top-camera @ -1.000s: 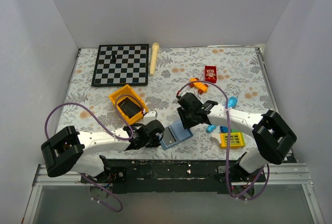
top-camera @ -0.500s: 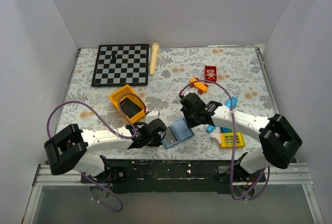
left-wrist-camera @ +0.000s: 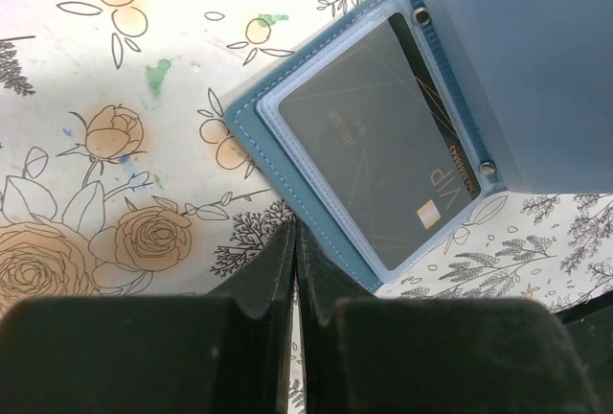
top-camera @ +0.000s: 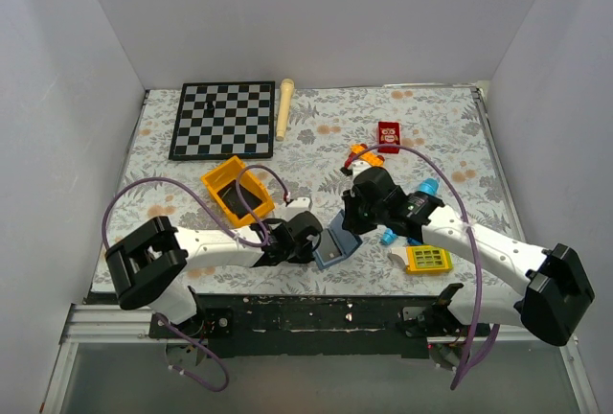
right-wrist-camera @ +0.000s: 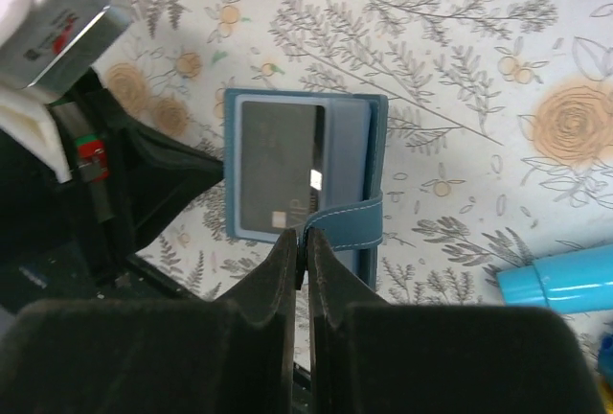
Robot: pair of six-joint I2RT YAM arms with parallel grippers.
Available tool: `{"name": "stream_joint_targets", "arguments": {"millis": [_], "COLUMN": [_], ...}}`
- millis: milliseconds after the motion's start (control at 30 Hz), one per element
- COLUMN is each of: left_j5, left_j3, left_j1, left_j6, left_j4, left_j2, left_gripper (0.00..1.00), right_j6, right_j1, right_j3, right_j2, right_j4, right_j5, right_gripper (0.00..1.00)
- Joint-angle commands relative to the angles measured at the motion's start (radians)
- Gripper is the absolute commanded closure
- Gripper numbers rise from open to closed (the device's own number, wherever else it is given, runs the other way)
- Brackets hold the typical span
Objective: Put the credit cards into the card holder
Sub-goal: Close the card holder at the center of the board.
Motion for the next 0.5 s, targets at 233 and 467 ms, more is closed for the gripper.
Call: {"name": "stream_joint_targets", "arguments": {"millis": [233,467], "left_j5": [-0.032,-0.069], "left_j3": [-0.136,-0.193], "left_j1": [-0.003,-0.003], "left_j6": [-0.068,-0.106], "left_j4": [-0.037,-0.160], "left_j2": [-0.167,-0.369], "left_gripper": [1.00,1.00], "right_j6": [0.050,0.127], "right_j1": [-0.019,-0.024], "right_j3": [-0.076,-0.136], "right_j2": [0.007,0.094], "right_j4": [0.252,0.430], "right_j5": [-0.436,-0.592], "right_gripper": [0.99,0.99]}}
